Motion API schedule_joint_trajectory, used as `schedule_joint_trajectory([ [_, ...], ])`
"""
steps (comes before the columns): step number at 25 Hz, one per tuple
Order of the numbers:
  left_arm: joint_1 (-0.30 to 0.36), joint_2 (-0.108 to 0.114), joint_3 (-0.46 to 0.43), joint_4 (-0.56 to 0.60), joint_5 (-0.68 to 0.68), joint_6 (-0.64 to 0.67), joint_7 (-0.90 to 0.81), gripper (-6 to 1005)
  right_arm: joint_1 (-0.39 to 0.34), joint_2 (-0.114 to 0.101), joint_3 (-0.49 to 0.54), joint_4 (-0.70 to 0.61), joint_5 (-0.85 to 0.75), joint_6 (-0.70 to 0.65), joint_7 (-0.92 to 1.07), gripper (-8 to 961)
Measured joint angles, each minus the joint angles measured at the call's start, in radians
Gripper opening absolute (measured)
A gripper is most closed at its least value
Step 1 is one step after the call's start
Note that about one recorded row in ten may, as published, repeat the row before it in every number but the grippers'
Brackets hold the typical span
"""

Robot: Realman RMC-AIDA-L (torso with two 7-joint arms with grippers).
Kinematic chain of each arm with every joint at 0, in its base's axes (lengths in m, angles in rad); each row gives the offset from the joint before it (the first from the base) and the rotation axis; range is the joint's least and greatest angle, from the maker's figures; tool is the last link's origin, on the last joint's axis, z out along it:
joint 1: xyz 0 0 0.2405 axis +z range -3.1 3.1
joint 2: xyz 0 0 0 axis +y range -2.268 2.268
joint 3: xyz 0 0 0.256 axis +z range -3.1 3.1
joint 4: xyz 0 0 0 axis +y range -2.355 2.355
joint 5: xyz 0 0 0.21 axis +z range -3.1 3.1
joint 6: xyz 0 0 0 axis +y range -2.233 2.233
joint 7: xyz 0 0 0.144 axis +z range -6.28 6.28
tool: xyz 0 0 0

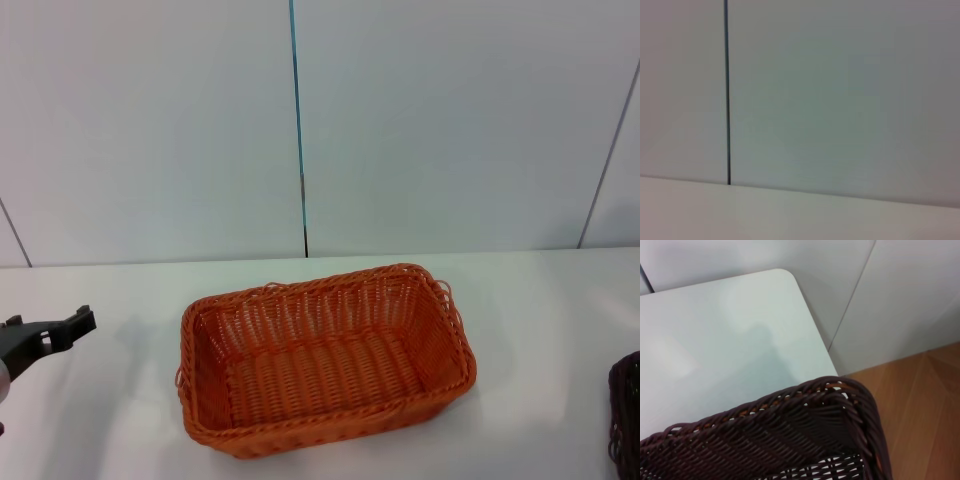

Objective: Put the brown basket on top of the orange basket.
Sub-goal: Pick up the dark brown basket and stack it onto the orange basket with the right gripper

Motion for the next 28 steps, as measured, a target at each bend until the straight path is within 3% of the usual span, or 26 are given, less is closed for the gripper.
schedule_joint_trajectory([
  [6,-0.005,0.001,0.003,0.01,0.006,0.003,0.005,935,-0.004,0.014,0.0,0.021,0.031,-0.003,0.008,169],
  [16,0.01,0.002,0.003,0.003,0.008,-0.002,0.008,935,0.1,-0.012,-0.003,-0.009,0.014,0.002,0.014,168],
  [23,0.013,0.005,-0.013,0.014,0.008,0.002,0.008,935,0.166,-0.053,0.008,-0.071,0.002,-0.003,0.033,168],
  [28,0.019,0.004,-0.034,0.019,0.007,0.003,0.008,935,0.248,-0.104,0.013,-0.142,-0.013,-0.008,0.044,168],
])
